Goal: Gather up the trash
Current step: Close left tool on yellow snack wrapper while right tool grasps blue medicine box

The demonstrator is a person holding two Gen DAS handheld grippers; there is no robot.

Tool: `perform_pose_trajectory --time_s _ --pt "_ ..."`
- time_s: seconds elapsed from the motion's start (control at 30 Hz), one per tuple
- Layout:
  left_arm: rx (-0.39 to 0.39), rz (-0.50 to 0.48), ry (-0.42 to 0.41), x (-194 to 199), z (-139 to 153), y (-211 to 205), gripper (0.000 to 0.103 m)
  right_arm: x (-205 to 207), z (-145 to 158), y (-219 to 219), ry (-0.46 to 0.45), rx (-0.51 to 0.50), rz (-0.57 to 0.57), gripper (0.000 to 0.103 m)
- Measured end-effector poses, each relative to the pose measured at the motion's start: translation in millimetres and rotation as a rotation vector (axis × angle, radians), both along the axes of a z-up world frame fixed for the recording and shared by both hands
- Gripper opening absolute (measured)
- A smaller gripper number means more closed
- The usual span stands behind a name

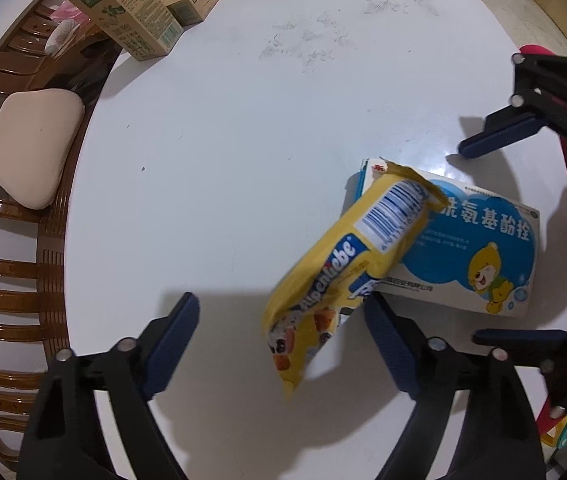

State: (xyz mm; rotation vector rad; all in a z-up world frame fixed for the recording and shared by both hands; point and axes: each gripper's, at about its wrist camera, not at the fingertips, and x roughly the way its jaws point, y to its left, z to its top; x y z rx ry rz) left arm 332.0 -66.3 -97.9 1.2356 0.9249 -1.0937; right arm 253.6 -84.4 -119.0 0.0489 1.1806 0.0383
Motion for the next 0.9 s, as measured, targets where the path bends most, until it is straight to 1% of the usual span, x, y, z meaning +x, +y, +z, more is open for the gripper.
perform_pose_trajectory --time_s 0.1,0.17,0.2,0.23,0.33,0.37,0.43,0.5,0.6,0.8,0.83,0.9 --pt "-0.002 -0.018 -0.011 -6 1 -1 0.074 -2 0 1 -0.024 -0.023 -0.007 0.090" --pt "-0.007 -0.027 0.000 -9 2 -3 0.067 -3 2 3 -0.036 -0.036 -0.002 0.082" --pt "-0.009 -0.031 0.005 -11 2 -3 0.065 -4 2 4 -0.041 -0.054 0.004 0.073" --pt "-0.012 -0.037 0.005 -14 2 -5 0.061 -5 4 3 -0.048 -0.054 0.012 0.066" --pt "-0.010 -0.046 0.021 -21 3 -7 0.045 -6 7 -2 -0.046 -0.046 0.017 0.065" --pt "-0.008 -0.035 0.027 -22 4 -8 0.040 -6 7 -4 -0.046 -0.047 0.021 0.065" --pt "-0.011 -0.009 0.036 -25 4 -10 0.034 -7 8 -5 -0.043 -0.048 0.027 0.065" --pt "-0.021 0.020 0.031 -25 4 -12 0.033 -8 8 -8 -0.040 -0.050 0.031 0.064" --pt "-0.045 0.109 0.030 -25 4 -14 0.033 -5 10 -9 -0.038 -0.053 0.033 0.063" --pt "-0.140 0.353 -0.002 -32 6 -7 0.030 -10 12 -22 -0.046 -0.061 0.026 0.062" --pt "-0.168 0.435 -0.003 -31 7 -3 0.030 -11 13 -25 -0.047 -0.060 0.022 0.062" --pt "-0.196 0.529 0.022 -28 7 0 0.027 -15 13 -32 -0.052 -0.063 0.014 0.062"
